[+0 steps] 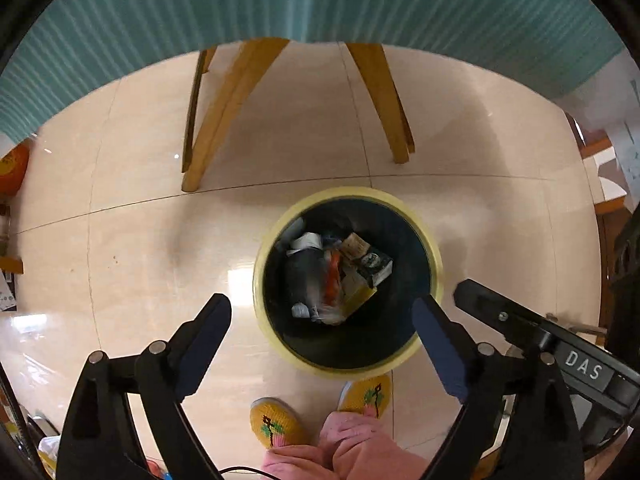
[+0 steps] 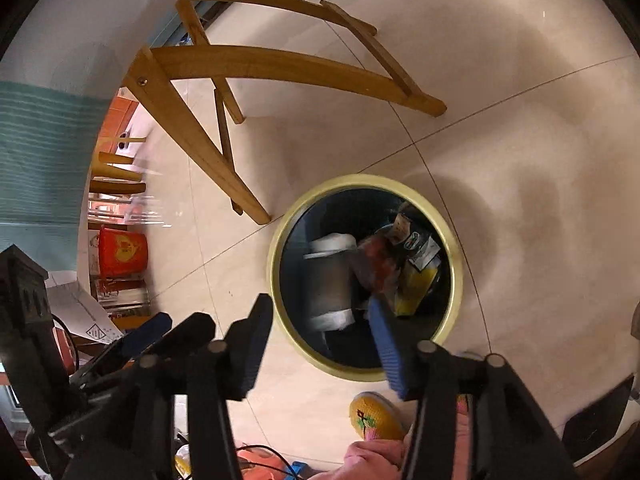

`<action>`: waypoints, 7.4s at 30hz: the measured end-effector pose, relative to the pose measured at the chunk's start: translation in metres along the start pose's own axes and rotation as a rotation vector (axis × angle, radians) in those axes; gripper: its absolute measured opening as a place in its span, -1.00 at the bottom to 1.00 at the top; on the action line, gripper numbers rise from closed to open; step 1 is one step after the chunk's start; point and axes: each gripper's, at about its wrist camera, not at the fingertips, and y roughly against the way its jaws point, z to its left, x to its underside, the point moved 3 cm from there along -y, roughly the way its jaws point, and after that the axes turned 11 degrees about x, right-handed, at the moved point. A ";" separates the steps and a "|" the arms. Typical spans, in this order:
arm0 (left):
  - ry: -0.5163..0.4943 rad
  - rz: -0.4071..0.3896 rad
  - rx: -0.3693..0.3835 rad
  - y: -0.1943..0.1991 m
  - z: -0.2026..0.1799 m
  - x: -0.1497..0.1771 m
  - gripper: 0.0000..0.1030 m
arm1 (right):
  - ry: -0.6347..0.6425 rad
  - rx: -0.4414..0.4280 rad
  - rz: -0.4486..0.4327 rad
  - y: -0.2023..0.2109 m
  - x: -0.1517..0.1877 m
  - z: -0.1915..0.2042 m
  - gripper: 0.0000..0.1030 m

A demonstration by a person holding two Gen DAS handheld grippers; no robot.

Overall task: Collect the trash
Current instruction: 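Open both tools to drop the silver box and carton into the bin, then move both tools back over the table toward the yellow and red packets, then grasp the yellow snack packet with the left tool while the right tool grasps the white-red packet, then carry the yellow packet and white-red packet over the floor bin with both tools, then open both tools to drop the packets into the bin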

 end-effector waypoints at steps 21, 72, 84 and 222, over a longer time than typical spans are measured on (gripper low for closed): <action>-0.093 -0.088 -0.023 0.183 -0.056 0.004 0.77 | 0.067 0.038 0.003 0.143 0.021 0.033 0.03; -0.371 -0.009 0.113 0.297 -0.157 -0.276 0.55 | 0.183 0.073 -0.469 0.372 -0.147 0.133 0.03; -0.451 0.261 0.190 0.197 -0.147 -0.327 0.03 | -0.001 0.184 -0.408 0.318 -0.186 0.148 0.03; -0.211 0.088 -0.042 0.033 -0.070 -0.001 -0.77 | 0.210 0.043 -0.155 0.081 0.012 0.002 -0.70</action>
